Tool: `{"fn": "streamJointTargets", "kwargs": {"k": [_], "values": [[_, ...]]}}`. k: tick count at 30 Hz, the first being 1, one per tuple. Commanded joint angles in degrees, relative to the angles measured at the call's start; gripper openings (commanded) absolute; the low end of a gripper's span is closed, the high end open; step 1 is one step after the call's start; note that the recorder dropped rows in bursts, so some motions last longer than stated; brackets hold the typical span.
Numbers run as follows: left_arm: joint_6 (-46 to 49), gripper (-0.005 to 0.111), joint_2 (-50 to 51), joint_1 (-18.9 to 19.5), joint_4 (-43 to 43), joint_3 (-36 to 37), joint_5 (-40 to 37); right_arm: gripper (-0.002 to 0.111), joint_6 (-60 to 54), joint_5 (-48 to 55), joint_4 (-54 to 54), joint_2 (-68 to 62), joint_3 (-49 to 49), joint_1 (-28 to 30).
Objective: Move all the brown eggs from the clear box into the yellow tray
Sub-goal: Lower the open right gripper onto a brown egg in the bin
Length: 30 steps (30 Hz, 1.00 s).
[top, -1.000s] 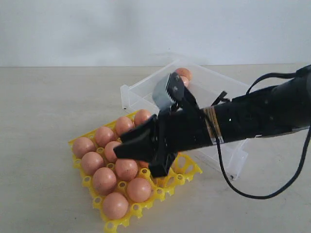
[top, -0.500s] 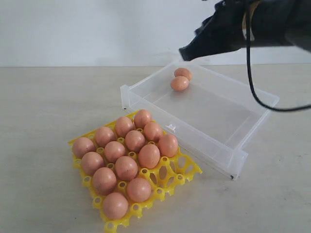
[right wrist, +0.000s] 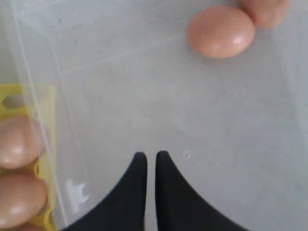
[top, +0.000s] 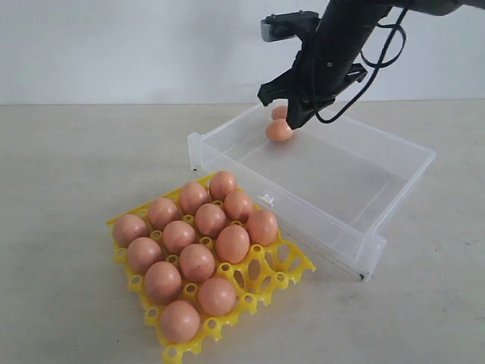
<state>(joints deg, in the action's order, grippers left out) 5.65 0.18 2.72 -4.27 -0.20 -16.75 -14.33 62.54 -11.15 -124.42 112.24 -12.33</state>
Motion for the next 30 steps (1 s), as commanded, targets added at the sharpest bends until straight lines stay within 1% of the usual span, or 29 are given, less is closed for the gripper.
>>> {"fn": "streamJointTargets", "kwargs": {"k": [1, 4, 6, 8, 11, 13, 16, 19, 22, 27, 30], "values": [[-0.23, 0.004, -0.18, 0.08, -0.07, 0.20, -0.02, 0.000, -0.42, -0.44, 0.58, -6.91, 9.97, 0.74], [-0.23, 0.004, -0.18, 0.08, -0.07, 0.20, -0.02, 0.000, -0.23, -6.30, 0.58, -10.39, 13.79, 1.12], [-0.23, 0.004, -0.18, 0.08, -0.07, 0.20, -0.02, 0.005, -0.23, -11.29, 0.11, -11.63, 14.54, 1.27], [-0.23, 0.004, -0.18, 0.08, -0.07, 0.20, -0.02, 0.016, -0.13, -15.95, -0.49, -12.57, 14.64, 1.27], [-0.23, 0.004, -0.18, 0.08, -0.07, 0.20, -0.02, 0.040, -0.13, -21.53, -0.06, -14.39, 14.64, 1.36], [-0.23, 0.004, -0.18, 0.08, -0.07, 0.20, -0.02, 0.049, 0.46, -25.01, 0.57, -15.65, 14.64, 1.36], [-0.23, 0.004, -0.18, 0.08, -0.07, 0.20, -0.02, 0.050, 4.99, -28.29, 0.28, -16.87, 14.64, 1.36], [-0.23, 0.004, -0.18, 0.08, -0.07, 0.20, -0.02, 0.050, 5.47, -31.84, -1.68, -18.62, 14.64, 1.36], [-0.23, 0.004, -0.18, 0.08, -0.07, 0.20, -0.02, 0.050, 5.47, -32.03, -2.73, -20.22, 14.64, 1.36], [-0.23, 0.004, -0.18, 0.08, -0.07, 0.20, -0.02, 0.050, 5.47, -28.86, -2.99, -21.62, 14.64, 1.36], [-0.23, 0.004, -0.18, 0.08, -0.07, 0.20, -0.02, 0.050, 4.77, -21.77, -2.89, -21.38, 14.64, 1.36]]}}
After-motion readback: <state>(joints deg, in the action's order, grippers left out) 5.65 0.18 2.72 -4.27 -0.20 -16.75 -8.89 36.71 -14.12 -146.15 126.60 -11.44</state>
